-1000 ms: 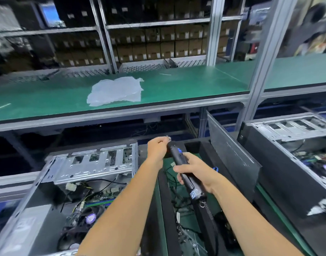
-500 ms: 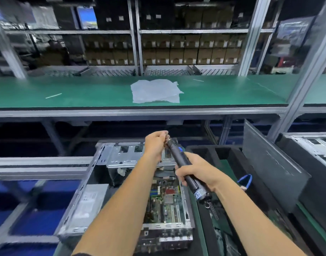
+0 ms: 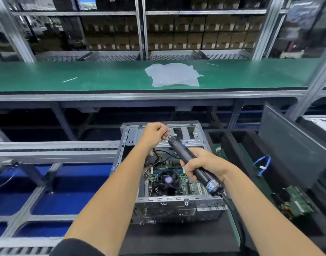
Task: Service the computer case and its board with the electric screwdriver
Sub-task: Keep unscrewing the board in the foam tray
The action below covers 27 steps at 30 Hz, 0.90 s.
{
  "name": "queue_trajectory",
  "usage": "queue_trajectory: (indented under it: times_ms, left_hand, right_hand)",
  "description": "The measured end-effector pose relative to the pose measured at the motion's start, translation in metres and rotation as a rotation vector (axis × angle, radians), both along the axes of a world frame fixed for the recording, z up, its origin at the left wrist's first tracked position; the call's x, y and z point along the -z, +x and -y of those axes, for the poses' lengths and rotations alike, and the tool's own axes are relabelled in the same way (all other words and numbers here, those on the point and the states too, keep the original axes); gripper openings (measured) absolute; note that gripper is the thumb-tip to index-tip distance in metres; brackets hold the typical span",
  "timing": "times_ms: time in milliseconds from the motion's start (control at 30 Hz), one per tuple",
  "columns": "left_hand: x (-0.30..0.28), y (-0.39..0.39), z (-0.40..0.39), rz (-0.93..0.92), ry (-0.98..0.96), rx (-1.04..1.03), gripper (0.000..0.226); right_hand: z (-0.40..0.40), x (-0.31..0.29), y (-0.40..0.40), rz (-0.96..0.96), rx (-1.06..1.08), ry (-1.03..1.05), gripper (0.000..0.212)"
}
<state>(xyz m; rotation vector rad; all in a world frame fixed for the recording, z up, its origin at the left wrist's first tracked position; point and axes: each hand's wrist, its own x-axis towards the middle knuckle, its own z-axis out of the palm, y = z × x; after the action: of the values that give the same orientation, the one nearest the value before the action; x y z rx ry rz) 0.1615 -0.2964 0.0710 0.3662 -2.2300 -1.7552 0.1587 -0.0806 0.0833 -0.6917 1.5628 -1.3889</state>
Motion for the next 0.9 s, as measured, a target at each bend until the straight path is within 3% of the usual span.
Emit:
queue_trajectory:
  times_ms: [567,733,800,900]
  left_hand:
    - [0.007,0.010,-0.006,0.080,0.258,0.095,0.024]
    - [0.014,0.013,-0.011,0.082,0.233,0.052,0.019]
    - [0.020,0.017,-0.011,0.099,0.117,0.002,0.020]
    - [0.036,0.026,-0.006,0.232,-0.430,0.147,0.030]
  right_hand:
    - [-0.009,0.011,0.013,0.108,0.063,-0.049,0.033]
    - [-0.008,0.015,0.020,0.106,0.140,-0.056,0.043]
    - [-0.011,0.016,0.024,0.107,0.171,-0.066,0.042]
    - [-0.016,0.018,0.029,0.115,0.224,-0.076,0.027]
